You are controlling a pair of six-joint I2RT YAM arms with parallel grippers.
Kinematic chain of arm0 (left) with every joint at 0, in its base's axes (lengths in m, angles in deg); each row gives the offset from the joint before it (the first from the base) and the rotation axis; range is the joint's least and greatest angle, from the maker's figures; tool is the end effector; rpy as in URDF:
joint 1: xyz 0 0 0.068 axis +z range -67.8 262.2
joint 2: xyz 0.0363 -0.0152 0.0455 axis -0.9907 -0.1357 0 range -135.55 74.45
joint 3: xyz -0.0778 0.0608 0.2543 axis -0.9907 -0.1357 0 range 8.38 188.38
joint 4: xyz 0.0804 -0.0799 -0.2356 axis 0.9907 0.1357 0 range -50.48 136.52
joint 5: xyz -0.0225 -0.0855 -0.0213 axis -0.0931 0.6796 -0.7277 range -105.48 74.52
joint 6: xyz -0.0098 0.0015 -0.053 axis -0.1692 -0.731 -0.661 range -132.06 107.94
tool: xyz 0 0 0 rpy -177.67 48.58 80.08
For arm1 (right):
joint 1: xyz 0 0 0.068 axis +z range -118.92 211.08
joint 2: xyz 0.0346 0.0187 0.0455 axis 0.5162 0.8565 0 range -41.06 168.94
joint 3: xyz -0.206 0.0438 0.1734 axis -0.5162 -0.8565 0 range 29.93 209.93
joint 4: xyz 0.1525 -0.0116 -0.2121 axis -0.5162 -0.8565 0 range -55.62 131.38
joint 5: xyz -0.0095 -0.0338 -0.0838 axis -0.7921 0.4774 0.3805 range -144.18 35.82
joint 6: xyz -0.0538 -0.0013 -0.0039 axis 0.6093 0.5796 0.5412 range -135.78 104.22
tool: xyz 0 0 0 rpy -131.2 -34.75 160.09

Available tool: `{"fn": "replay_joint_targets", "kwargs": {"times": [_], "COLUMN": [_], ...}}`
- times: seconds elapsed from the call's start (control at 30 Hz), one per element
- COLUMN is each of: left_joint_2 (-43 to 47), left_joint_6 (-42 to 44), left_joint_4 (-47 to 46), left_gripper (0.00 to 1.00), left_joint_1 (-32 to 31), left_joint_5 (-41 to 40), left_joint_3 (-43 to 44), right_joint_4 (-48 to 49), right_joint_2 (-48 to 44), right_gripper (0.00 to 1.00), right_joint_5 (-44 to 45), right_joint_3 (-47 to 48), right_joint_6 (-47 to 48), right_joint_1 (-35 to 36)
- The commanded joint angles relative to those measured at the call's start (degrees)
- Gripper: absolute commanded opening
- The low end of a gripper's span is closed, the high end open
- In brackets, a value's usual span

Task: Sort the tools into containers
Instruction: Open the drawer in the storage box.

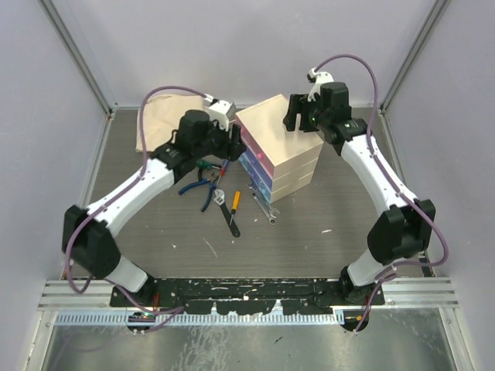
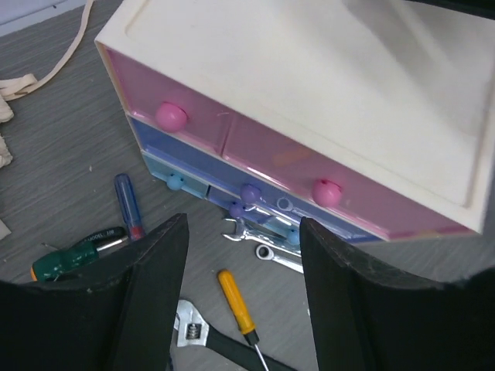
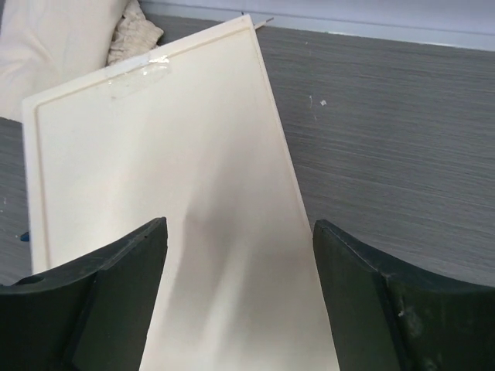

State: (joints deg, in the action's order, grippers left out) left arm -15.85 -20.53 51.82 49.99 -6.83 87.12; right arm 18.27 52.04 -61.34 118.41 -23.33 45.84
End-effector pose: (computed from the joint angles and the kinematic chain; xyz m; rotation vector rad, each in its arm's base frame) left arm 0.3130 -0.2035 0.3429 0.5156 1.9672 -0.6037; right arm 0.3664 0.1012 0.3664 -0.2081 2.0605 0.3690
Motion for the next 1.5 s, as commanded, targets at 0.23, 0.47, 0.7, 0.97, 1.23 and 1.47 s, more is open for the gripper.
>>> {"fn": "replay_joint_targets", "kwargs": {"times": [0.23,0.47,0.7,0.97,1.23,1.47], "left_joint_2": [16.07,13.37,9.26,2.52,-0.47,-0.78], "left_joint_6": [-10.16,-13.00,-15.83,-18.93,-21.33,-23.00], "left_joint_4": [-9.55,-12.73,-17.47,-22.27,-25.92,-29.08], "left_gripper": [0.64,0.63,0.62,0.56,0.52,0.53], "left_joint_1": [-0.27,-0.38,-0.57,-0.74,-0.84,-0.85], "left_joint_5": [1.55,6.74,7.01,8.50,9.69,10.95], "left_joint_3": [-12.98,-14.42,-14.06,-11.45,-10.79,-12.42], "right_joint_4": [3.12,0.05,0.18,2.47,0.96,-2.38], "right_joint_2": [-14.44,-17.15,-17.73,-16.90,-13.93,-11.12], "right_gripper": [0.81,0.78,0.75,0.64,0.62,0.69], "right_joint_5": [2.52,-4.33,-5.40,-10.17,-2.92,5.89], "right_joint_3": [-9.17,-11.68,-13.65,-12.20,-11.81,-10.19], "right_joint_6": [-1.36,-1.24,-2.71,-2.52,1.09,5.88], "right_joint_1": [0.33,0.44,0.40,0.48,4.06,6.98]}}
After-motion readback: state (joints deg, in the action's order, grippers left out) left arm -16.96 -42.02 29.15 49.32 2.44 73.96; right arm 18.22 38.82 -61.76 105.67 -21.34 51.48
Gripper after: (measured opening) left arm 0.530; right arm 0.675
